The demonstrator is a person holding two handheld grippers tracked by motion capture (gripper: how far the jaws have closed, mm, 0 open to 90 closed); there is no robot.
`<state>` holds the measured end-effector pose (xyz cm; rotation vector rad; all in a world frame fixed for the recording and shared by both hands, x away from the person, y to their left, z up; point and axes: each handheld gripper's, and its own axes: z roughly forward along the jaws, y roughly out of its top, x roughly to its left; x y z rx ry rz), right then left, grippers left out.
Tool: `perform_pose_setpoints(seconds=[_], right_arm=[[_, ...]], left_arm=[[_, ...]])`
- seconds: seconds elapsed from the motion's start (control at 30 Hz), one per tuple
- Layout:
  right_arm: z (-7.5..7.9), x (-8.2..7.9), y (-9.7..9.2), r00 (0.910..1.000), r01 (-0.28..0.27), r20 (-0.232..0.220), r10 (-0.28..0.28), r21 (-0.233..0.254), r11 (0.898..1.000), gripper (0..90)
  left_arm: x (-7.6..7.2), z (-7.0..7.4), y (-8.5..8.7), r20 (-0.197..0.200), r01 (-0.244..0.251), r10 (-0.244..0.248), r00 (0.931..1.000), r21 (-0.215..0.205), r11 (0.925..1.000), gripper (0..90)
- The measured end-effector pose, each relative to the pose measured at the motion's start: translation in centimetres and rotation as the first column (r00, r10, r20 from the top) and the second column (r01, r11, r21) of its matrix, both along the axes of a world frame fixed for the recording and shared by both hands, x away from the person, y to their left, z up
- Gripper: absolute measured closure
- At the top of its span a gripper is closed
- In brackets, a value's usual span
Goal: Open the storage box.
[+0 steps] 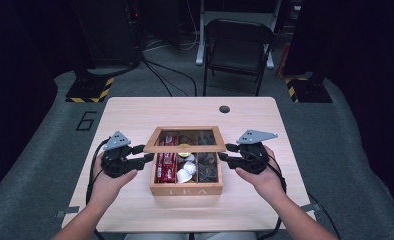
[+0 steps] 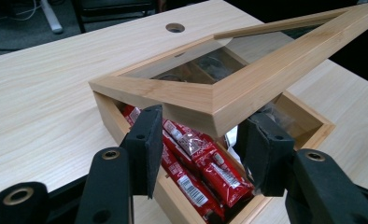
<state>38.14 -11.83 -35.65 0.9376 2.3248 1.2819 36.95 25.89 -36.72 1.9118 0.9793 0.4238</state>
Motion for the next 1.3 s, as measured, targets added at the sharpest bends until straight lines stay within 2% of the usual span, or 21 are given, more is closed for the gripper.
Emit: perform_pose_setpoints(seconds=[0.17,0.43,0.63,0.7,0.83,0.93,1.17,1.3], right_arm=[[0.2,0.3,0.0,1.0000,0.002,0.002,-0.002,0.011,1.000,56.4],[0.9,0.9,0.2,0.9996,0.000,0.027,0.000,-0.003,1.000,55.2],[1.2,1.4,0.3,0.9985,0.011,0.053,-0.011,0.016,1.000,53.6],[1.1,1.6,0.3,0.9974,0.011,0.071,-0.011,-0.002,1.000,52.5],[0.7,2.3,0.5,0.9974,0.042,0.059,-0.041,-0.013,0.999,51.9],[0.6,3.0,0.6,0.9965,0.046,0.071,-0.045,-0.016,0.999,52.1],[0.8,4.1,1.0,0.9942,0.072,0.080,-0.072,0.007,0.997,54.9],[1.1,4.7,1.1,0.9933,0.091,0.068,-0.093,0.033,0.995,57.0]], left_arm=[[0.3,0.5,0.0,0.010,-0.002,0.002,1.0000,0.013,0.9999,51.0],[0.7,1.4,-0.1,0.023,0.006,-0.007,0.9997,0.032,0.9995,51.5],[1.4,1.9,0.0,0.027,-0.004,0.004,0.9996,0.001,1.0000,51.7],[1.7,2.1,0.0,0.028,-0.009,0.009,0.9996,-0.011,0.9999,51.7],[2.1,2.5,0.0,0.027,-0.013,0.014,0.9995,-0.027,0.9996,51.9],[2.4,2.8,0.1,0.030,-0.014,0.015,0.9994,-0.027,0.9995,52.0],[3.0,3.3,0.1,0.027,-0.014,0.014,0.9995,-0.031,0.9994,52.2],[3.3,3.4,0.1,0.033,-0.015,0.016,0.9993,-0.039,0.9991,52.4]])
